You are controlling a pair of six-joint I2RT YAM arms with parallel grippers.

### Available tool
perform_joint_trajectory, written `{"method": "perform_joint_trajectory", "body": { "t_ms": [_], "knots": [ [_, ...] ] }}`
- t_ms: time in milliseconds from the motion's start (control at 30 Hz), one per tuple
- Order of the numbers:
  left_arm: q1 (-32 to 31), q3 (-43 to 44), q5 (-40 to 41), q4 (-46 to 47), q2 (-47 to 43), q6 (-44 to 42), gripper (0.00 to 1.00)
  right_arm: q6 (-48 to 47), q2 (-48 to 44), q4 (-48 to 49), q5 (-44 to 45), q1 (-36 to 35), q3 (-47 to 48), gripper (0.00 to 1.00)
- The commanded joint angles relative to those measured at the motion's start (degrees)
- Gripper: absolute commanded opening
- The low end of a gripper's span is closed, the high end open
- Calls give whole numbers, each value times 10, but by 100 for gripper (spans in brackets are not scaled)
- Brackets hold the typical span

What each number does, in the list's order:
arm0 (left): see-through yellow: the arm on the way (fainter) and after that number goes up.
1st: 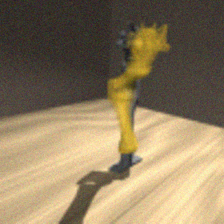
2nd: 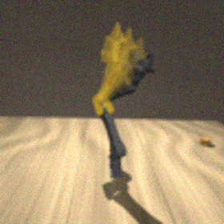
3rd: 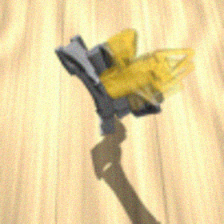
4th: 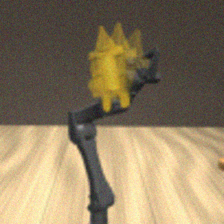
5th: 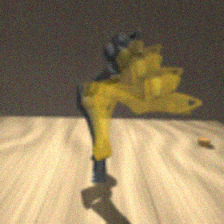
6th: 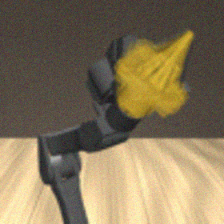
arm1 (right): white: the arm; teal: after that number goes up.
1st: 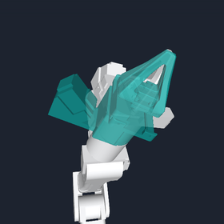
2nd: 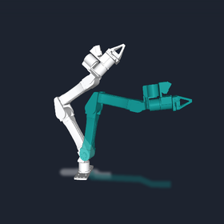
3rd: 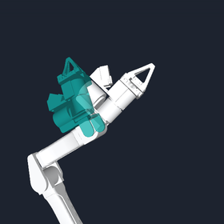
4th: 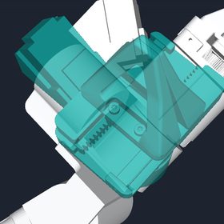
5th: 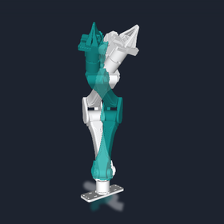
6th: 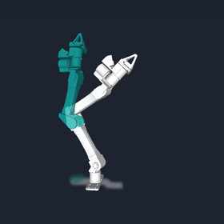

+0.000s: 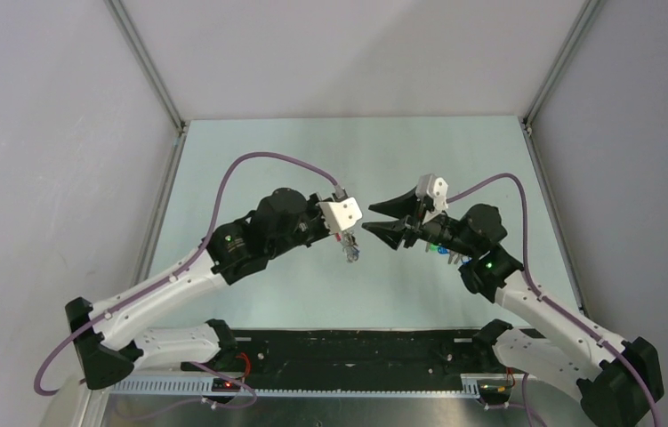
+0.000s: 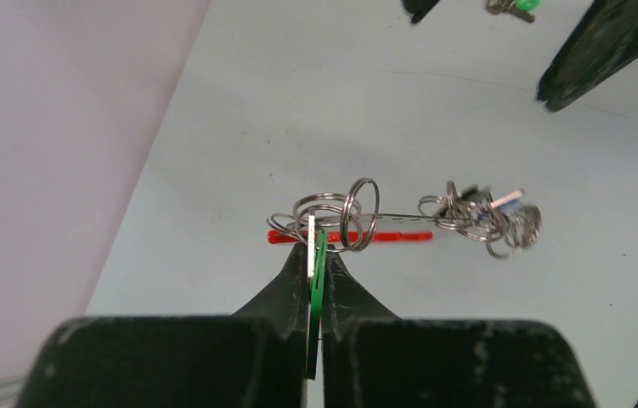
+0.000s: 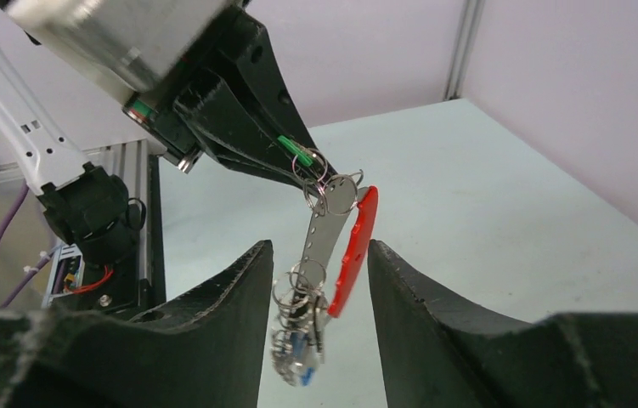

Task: Remove the keys from the keyring

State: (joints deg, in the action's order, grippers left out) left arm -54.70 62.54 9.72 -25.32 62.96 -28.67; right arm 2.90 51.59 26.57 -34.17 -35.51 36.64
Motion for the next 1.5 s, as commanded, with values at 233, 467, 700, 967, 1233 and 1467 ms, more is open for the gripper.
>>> {"method": "perform_joint_trajectory", "body": {
  "t_ms": [233, 467, 700, 967, 1233, 1467],
  "knots": [
    [5, -14, -73, 46, -44, -32, 0, -42, 66, 87, -60, -13, 24, 40],
    [6, -14, -75, 46, -34, -33, 0, -54, 83, 116, -79, -36, 25, 40],
    [6, -15, -79, 46, -31, -35, 0, -67, 84, 123, -84, -46, 24, 36],
    [6, -16, -85, 47, -37, -38, 0, -72, 75, 115, -84, -50, 24, 34],
    [6, -19, -81, 46, -39, -42, 0, -81, 46, 85, -34, -51, 25, 43],
    [5, -19, -76, 46, -37, -43, 0, -94, 30, 60, -33, -53, 24, 39]
  ]
}}
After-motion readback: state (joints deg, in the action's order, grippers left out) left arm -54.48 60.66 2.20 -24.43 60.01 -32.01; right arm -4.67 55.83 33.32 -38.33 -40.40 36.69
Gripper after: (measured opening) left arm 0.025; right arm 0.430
